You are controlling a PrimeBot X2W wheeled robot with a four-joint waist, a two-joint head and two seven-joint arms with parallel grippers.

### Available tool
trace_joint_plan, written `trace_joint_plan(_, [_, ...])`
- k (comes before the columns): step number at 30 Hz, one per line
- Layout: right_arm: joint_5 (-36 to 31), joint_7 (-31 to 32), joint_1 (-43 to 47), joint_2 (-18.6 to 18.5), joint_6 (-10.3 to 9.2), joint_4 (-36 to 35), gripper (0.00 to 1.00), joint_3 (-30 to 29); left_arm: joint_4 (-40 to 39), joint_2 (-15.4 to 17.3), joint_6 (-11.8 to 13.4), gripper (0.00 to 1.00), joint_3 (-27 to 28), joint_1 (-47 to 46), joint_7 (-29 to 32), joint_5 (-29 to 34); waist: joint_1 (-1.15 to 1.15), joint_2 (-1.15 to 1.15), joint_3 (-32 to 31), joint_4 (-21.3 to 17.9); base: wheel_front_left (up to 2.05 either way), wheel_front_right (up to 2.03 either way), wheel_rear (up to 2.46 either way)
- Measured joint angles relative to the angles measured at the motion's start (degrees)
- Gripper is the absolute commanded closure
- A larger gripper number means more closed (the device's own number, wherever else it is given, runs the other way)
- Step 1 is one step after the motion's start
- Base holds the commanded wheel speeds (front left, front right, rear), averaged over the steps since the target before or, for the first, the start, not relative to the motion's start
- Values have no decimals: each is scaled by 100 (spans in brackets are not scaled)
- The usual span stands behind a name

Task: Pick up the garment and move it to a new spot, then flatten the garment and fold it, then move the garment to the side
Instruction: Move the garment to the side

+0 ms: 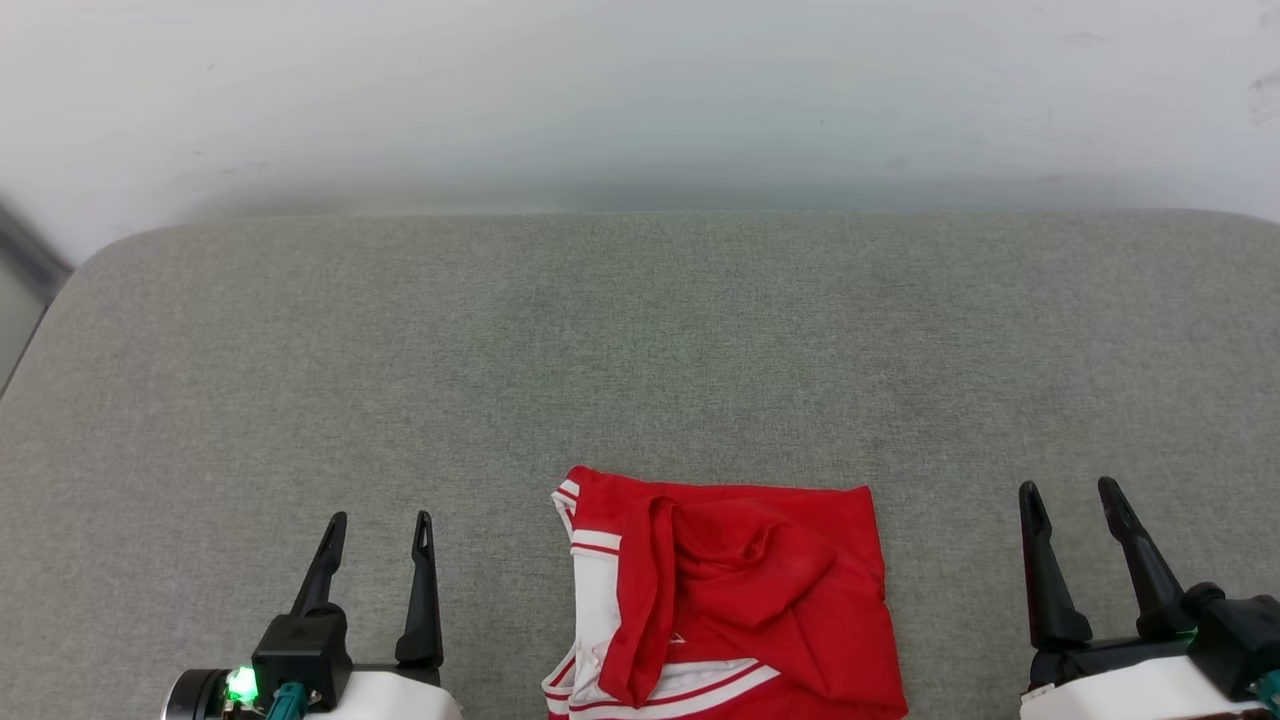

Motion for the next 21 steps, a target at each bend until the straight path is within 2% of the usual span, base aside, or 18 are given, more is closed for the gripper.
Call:
trace_joint_plan(7, [-68,1,-110,-19,0,-113,0,-73,4,0,0,0,-9,11,0,-13,0,0,10,3,0,0,0])
trace_joint_plan(14, [-2,77,-1052,-655,0,-212,0,2,13,0,0,0,-53,2,0,-19,0,0,32,22,0,0,0])
trace_joint_plan(17, [193,621,-1563,-1053,0,-211,0,256,22,-1,0,0,-91,-7,0,-23,0,0,36,53,0,0,0])
trace_joint_plan(19, [417,1363,-1792,-1308,0,-203,0,577,26,-1,2,0,-116,-18,0,-26,0,0,40,76,0,0,0])
trace_joint_plan(21, [975,2275,-1939,-1515,2,-218,0,913,29,-1,7,0,-133,-24,0,-35,0,0,50,98,0,0,0])
